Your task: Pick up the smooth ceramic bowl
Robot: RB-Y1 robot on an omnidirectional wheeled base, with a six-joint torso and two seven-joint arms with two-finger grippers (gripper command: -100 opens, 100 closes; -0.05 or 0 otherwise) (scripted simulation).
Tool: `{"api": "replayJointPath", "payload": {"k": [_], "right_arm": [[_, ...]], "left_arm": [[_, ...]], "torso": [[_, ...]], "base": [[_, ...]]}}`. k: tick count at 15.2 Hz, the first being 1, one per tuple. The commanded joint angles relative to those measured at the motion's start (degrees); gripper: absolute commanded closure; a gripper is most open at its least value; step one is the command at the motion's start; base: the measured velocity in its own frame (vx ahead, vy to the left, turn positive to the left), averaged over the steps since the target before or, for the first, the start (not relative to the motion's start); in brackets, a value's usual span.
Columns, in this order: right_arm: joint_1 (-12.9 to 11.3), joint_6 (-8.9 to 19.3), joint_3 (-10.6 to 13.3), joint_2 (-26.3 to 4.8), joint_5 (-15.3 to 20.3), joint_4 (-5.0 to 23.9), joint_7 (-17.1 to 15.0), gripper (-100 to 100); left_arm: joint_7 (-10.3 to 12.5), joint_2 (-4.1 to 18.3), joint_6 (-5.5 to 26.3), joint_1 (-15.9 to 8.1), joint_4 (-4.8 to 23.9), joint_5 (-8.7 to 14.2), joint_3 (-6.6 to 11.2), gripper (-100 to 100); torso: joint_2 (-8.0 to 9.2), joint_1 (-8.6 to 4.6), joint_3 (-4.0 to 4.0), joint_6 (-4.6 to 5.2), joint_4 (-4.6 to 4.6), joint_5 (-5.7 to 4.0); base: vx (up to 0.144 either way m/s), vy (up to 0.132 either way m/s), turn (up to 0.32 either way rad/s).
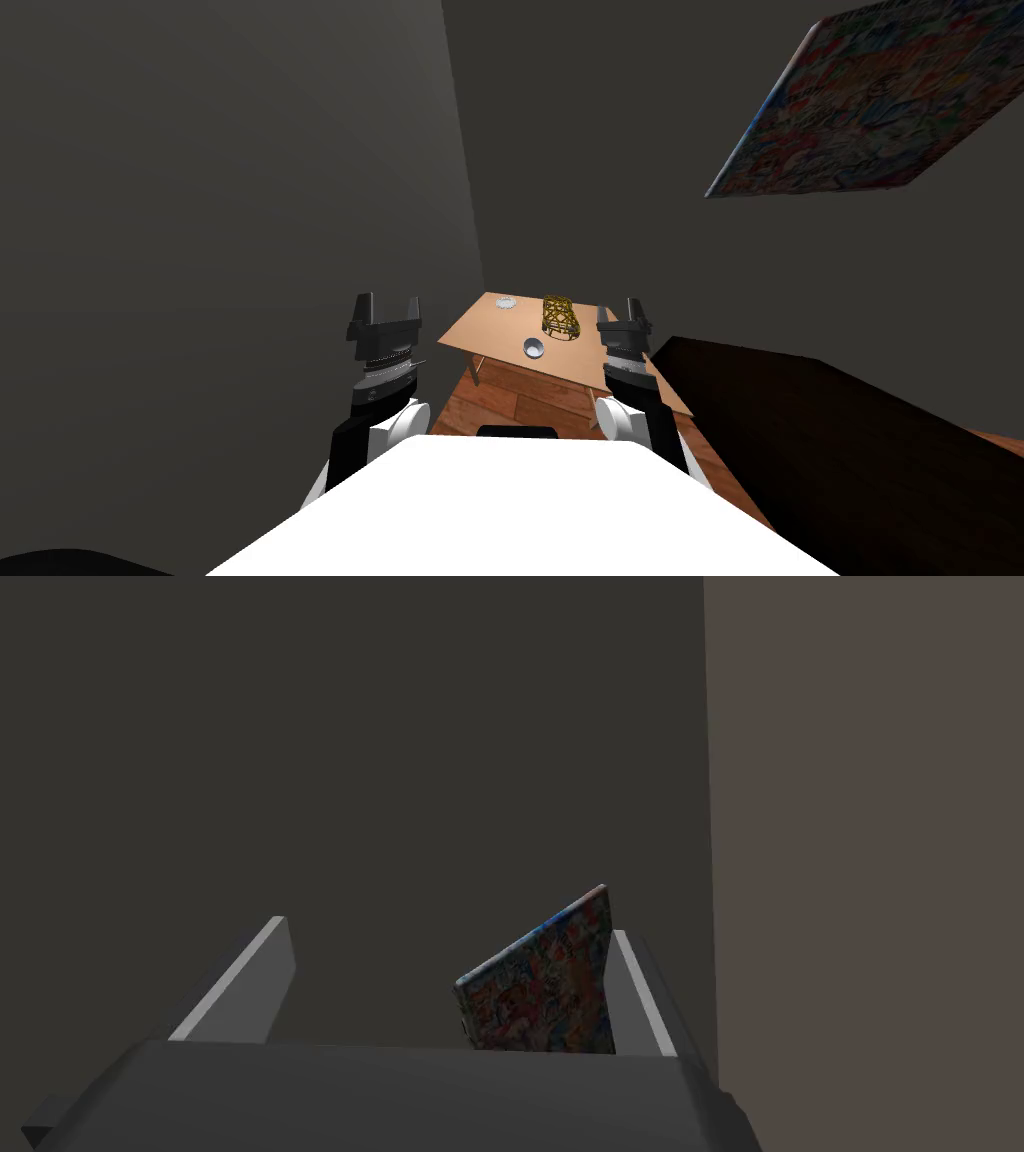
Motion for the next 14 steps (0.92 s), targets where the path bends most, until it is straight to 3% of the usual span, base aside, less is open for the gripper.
{"api": "replayJointPath", "payload": {"k": [1,10,14], "right_arm": [[-0.45,0.02,0.37,-2.77,0.68,0.75,0.09,-100],[-3.06,0.12,2.60,-11.07,4.73,5.25,0.63,-100],[-6.28,0.23,5.39,-16.67,9.23,10.30,1.30,-100]], "left_arm": [[0.00,0.00,0.00,0.00,0.00,0.00,0.00,0],[0.00,0.00,0.00,0.00,0.00,0.00,0.00,0],[0.00,0.00,0.00,0.00,0.00,0.00,0.00,0]], "torso": [[0.00,0.00,0.00,0.00,0.00,0.00],[-0.04,0.10,-0.03,-0.02,-0.01,0.02],[-0.07,0.12,-0.04,-0.02,-0.02,0.02]], "base": [[0.002,0.007,0.015],[0.005,0.021,0.024],[0.012,0.036,0.050]]}}
